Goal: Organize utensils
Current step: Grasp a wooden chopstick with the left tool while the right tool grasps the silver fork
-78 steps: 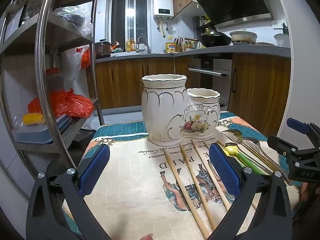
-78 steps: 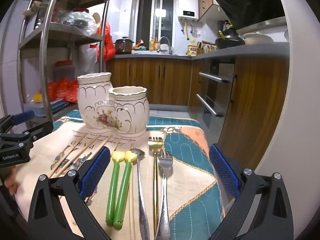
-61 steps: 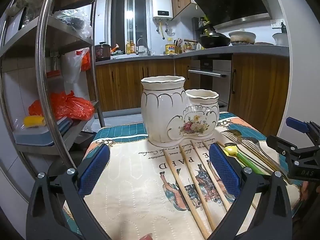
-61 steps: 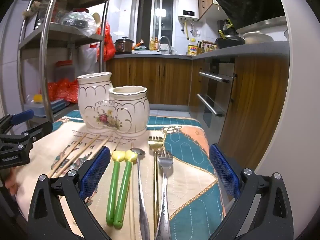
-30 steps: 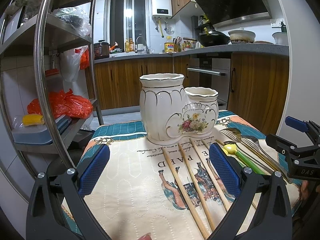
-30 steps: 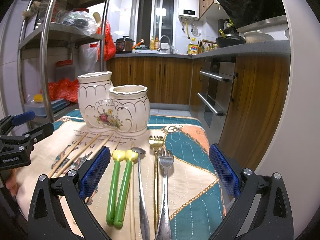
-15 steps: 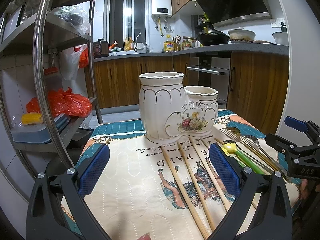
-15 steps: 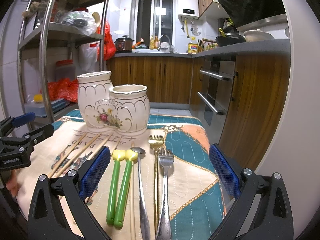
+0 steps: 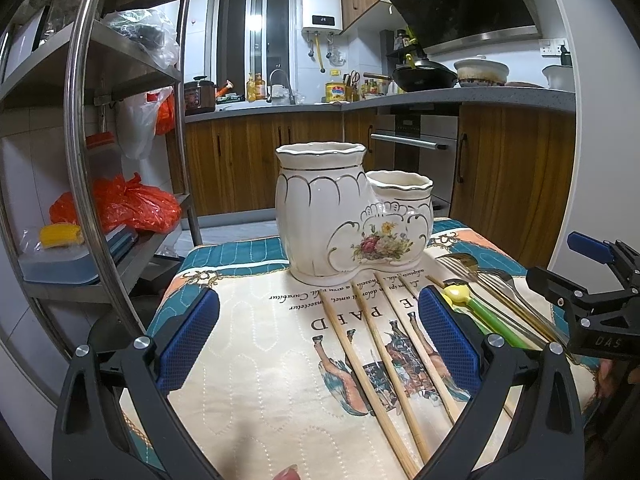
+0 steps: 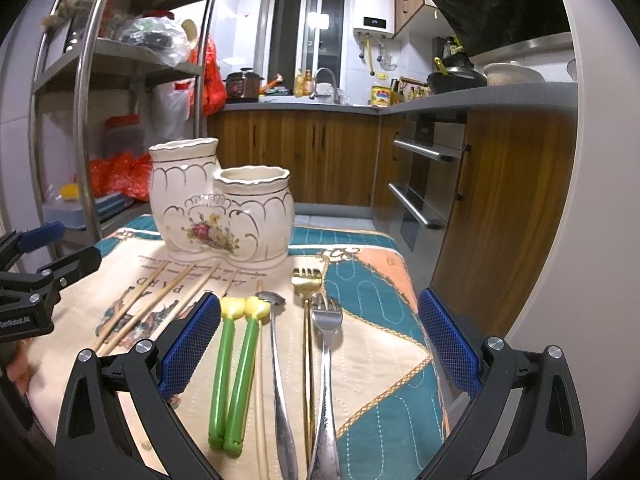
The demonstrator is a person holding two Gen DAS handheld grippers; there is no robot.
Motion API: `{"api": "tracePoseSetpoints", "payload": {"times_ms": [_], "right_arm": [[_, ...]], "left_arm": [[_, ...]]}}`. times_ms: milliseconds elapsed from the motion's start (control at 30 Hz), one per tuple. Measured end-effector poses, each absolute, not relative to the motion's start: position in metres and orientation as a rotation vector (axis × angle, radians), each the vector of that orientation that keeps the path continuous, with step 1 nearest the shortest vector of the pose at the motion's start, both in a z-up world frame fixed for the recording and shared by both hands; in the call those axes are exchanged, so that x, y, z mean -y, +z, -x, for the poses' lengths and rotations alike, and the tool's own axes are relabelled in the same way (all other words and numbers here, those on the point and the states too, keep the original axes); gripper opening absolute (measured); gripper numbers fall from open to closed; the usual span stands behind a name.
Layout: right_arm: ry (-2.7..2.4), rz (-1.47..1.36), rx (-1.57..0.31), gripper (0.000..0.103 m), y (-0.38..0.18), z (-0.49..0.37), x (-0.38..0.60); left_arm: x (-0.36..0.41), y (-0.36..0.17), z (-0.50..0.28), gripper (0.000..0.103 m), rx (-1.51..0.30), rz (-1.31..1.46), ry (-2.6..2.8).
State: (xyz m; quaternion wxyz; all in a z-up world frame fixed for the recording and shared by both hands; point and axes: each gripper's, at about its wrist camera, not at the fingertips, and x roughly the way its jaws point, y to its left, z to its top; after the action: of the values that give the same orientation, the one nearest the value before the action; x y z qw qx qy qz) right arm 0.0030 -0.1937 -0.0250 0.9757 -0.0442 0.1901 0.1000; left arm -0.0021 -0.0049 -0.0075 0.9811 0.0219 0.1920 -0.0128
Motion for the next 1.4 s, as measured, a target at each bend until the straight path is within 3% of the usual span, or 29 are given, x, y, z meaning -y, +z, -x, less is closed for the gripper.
{"api": "tracePoseSetpoints", "payload": {"times_ms": [433, 867, 1033, 1100, 1200, 1267, 1400], "right_arm": [[0.257, 0.04, -0.389, 0.098, -0.024, -0.002, 0.198], [0.313, 0.168, -0.604, 0.098, -0.009, -0.035, 0.215], [0.345, 0.157, -0.72, 0.096, -0.02, -0.047, 0.218], [0.364, 0.141, -0.757, 0.093, -0.023, -0.051, 0.217], [0.377, 0.124, -0.792, 0.074, -0.028, -0.055, 0.217], [0.373, 0.113, -0.814, 0.06, -0.031, -0.059, 0.217], [0.377, 0.098, -0.836, 0.045, -0.032, -0.061, 0.215]], "left_arm": [[0.009, -0.009, -0.002, 0.098, -0.425, -0.077, -0.026], [-0.001, 0.015, -0.043, 0.098, -0.665, -0.126, -0.096], [0.0, 0.001, -0.057, 0.097, -0.838, -0.128, -0.112], [0.0, -0.005, -0.058, 0.097, -0.876, -0.113, -0.133], [0.0, -0.011, -0.057, 0.095, -0.896, -0.123, -0.133], [0.0, -0.015, -0.058, 0.085, -0.924, -0.111, -0.138], [0.001, -0.02, -0.055, 0.072, -0.956, -0.08, -0.156]]}}
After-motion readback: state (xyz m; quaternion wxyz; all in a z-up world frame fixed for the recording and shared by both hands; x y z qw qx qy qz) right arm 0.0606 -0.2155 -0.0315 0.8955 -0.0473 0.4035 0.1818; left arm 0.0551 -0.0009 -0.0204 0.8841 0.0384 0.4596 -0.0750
